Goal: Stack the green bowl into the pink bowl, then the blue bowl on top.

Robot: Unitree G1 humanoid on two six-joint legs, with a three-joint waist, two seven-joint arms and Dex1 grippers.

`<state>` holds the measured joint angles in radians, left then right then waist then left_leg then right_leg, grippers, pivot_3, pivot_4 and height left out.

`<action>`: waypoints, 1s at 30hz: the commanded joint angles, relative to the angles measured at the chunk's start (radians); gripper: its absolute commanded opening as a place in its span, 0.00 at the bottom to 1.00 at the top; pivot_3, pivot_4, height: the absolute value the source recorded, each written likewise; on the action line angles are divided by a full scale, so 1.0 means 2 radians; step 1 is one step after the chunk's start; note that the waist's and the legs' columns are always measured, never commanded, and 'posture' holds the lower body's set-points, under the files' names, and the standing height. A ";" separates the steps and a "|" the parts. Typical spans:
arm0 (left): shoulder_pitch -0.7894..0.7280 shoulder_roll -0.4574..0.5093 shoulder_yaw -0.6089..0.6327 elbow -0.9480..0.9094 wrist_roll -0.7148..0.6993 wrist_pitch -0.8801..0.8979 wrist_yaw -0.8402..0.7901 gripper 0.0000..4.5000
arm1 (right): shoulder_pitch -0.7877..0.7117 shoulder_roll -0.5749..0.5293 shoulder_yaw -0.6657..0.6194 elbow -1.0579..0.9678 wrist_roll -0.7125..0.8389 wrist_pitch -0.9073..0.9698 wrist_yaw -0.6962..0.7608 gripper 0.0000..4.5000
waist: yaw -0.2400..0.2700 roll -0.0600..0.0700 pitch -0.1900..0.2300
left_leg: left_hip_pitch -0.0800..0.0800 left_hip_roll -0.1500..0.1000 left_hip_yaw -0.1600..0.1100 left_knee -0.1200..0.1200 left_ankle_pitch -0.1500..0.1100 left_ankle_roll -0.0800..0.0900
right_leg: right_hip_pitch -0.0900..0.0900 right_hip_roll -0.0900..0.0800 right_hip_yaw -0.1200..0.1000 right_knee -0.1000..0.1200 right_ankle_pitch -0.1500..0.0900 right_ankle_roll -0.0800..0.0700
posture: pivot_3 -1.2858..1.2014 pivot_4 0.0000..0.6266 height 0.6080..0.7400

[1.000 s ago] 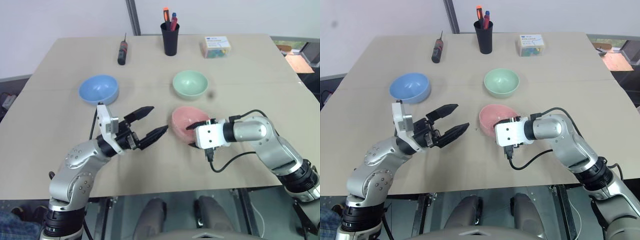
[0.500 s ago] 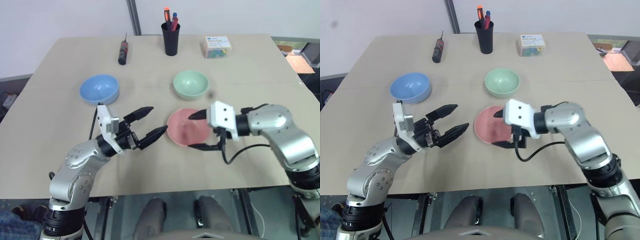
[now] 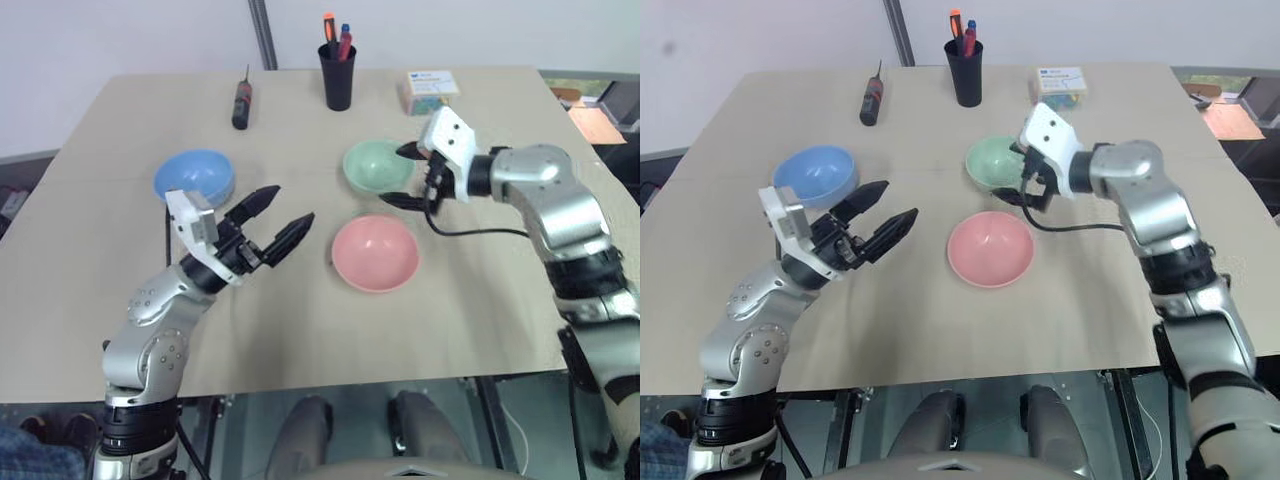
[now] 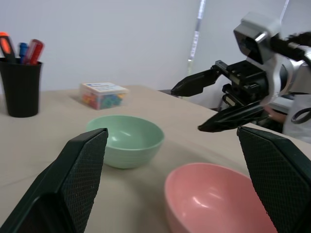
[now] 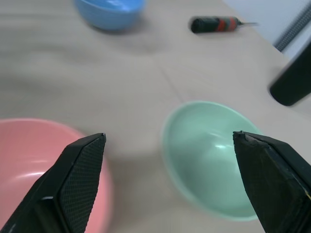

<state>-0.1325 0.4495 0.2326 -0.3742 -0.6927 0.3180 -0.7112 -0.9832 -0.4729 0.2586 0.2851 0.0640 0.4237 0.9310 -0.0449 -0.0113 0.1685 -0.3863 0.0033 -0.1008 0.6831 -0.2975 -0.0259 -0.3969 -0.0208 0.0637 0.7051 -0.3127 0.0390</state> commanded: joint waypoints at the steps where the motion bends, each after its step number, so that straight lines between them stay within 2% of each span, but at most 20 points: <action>1: 0.015 0.007 0.021 -0.024 0.006 -0.014 0.010 1.00 | -0.046 0.023 0.011 0.100 -0.031 -0.073 -0.012 0.98 | -0.001 0.000 0.000 | 0.000 0.000 0.000 0.000 0.000 0.000 | 0.000 0.000 0.000 0.000 0.000 0.000 | 0.52 0.24 0.79; 7: 0.051 0.016 0.043 -0.052 0.002 -0.016 0.025 1.00 | -0.095 0.067 0.014 0.234 -0.054 -0.147 -0.009 0.98 | 0.000 0.000 0.000 | -0.007 0.000 0.000 0.001 0.000 0.000 | -0.006 -0.001 0.000 0.001 0.000 0.000 | 0.52 0.24 0.79; 19: 0.101 0.026 0.063 -0.080 0.006 -0.022 0.037 1.00 | -0.131 0.120 0.006 0.408 -0.093 -0.215 -0.048 0.98 | -0.001 0.000 0.000 | -0.006 0.000 0.001 0.001 0.000 0.000 | -0.007 0.000 0.001 0.003 0.000 0.000 | 0.52 0.24 0.79; 23: 0.105 0.028 0.064 -0.082 0.005 -0.023 0.039 1.00 | -0.134 0.129 0.006 0.425 -0.100 -0.229 -0.056 0.74 | -0.002 0.000 0.000 | -0.006 0.000 0.002 0.001 0.000 0.000 | -0.007 0.000 0.001 0.003 0.000 0.000 | 0.52 0.24 0.79; 25: 0.106 0.029 0.066 -0.083 0.004 -0.022 0.040 1.00 | -0.136 0.131 0.005 0.428 -0.101 -0.234 -0.056 0.53 | -0.002 0.000 0.000 | -0.006 0.000 0.002 0.001 0.000 0.000 | -0.007 0.000 0.001 0.003 0.000 0.000 | 0.52 0.24 0.79; 30: 0.107 0.033 0.060 -0.082 0.010 -0.021 0.040 1.00 | -0.135 0.134 0.000 0.426 -0.102 -0.244 -0.055 0.10 | -0.003 0.000 0.000 | -0.006 0.000 0.002 0.001 0.000 0.000 | -0.007 0.000 0.001 0.003 0.000 0.000 | 0.52 0.24 0.79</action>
<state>0.0812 0.5050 0.3430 -0.4949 -0.6796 0.2950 -0.6322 -1.2249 -0.2072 0.2859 1.1550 -0.1445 -0.0418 0.8199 -0.0516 -0.0109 0.1687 -0.3984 0.0032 -0.0976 0.6846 -0.2970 -0.0268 -0.4114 -0.0204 0.0665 0.7113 -0.3127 0.0389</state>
